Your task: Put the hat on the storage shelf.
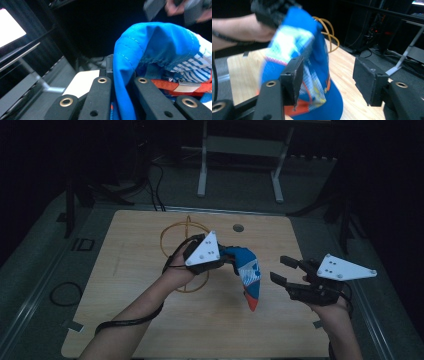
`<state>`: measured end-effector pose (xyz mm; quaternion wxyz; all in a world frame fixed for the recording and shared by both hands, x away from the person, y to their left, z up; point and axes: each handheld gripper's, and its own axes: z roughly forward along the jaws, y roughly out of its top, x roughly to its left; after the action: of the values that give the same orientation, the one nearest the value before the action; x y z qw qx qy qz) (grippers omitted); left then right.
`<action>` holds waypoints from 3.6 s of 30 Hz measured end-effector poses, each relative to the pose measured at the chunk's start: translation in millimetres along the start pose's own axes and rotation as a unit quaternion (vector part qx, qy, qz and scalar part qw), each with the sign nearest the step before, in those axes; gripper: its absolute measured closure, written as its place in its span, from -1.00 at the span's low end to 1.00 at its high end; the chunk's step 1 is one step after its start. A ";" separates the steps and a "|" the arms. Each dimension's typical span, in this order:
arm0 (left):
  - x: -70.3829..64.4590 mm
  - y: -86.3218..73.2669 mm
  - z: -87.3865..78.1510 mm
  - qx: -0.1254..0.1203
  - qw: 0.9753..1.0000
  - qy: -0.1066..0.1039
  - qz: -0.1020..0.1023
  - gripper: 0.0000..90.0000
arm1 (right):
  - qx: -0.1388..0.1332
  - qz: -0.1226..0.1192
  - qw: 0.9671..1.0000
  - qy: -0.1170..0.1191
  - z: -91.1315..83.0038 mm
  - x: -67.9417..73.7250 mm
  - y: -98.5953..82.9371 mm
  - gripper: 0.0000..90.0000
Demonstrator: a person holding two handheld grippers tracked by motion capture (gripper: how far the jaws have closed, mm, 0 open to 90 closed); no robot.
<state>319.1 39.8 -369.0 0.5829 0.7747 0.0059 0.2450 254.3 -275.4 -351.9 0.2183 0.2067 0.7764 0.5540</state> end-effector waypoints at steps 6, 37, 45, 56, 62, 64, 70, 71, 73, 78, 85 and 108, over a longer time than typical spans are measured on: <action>14.2 -4.5 -15.4 -0.096 0.993 -0.057 -0.036 0.97 | 0.005 -0.020 0.999 0.032 9.6 2.8 -5.8 0.03; 9.8 -13.2 -6.6 -0.129 0.980 -0.150 -0.035 0.96 | -0.006 -0.043 0.998 0.041 32.3 29.6 13.7 1.00; 9.1 -13.0 -16.6 -0.088 0.984 -0.151 -0.029 0.82 | -0.011 -0.036 0.999 0.030 26.8 26.1 16.2 1.00; 9.8 -14.3 -38.6 -0.046 0.991 -0.125 -0.030 0.65 | -0.036 -0.014 0.999 0.012 10.0 12.8 22.9 1.00; 9.2 -18.4 -46.7 -0.020 0.993 -0.110 -0.030 0.68 | -0.038 -0.013 0.999 -0.001 5.5 9.5 25.9 1.00; 9.7 -19.8 -51.4 -0.013 0.994 -0.101 -0.033 0.75 | -0.044 -0.010 0.999 -0.003 3.1 8.0 27.1 1.00; 8.9 -24.5 -70.3 0.005 0.997 -0.069 -0.047 0.82 | -0.048 -0.009 0.999 -0.014 -1.3 2.4 33.6 1.00; 8.1 -25.8 -74.0 0.006 0.997 -0.065 -0.047 0.82 | -0.048 -0.008 0.999 -0.017 -1.4 1.4 34.9 1.00; 5.8 -29.1 -82.4 0.007 0.997 -0.059 -0.052 0.82 | -0.048 -0.008 0.999 -0.019 -1.4 0.2 37.7 1.00; -0.1 -40.4 -105.7 0.004 0.997 -0.036 -0.068 0.58 | -0.053 -0.006 0.998 -0.026 2.2 -2.8 46.4 1.00; -12.5 -63.0 -133.0 0.020 0.995 0.002 -0.094 0.15 | -0.061 0.003 0.998 -0.024 19.5 -10.1 62.3 1.00; -60.9 -167.0 -176.0 0.086 0.962 0.169 -0.197 -0.96 | -0.051 0.008 0.999 0.013 139.5 1.1 127.0 1.00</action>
<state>243.6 233.8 -507.7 0.5416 0.7525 0.2777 0.2517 342.6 -129.2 -271.9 0.2140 0.1942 0.7479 0.5976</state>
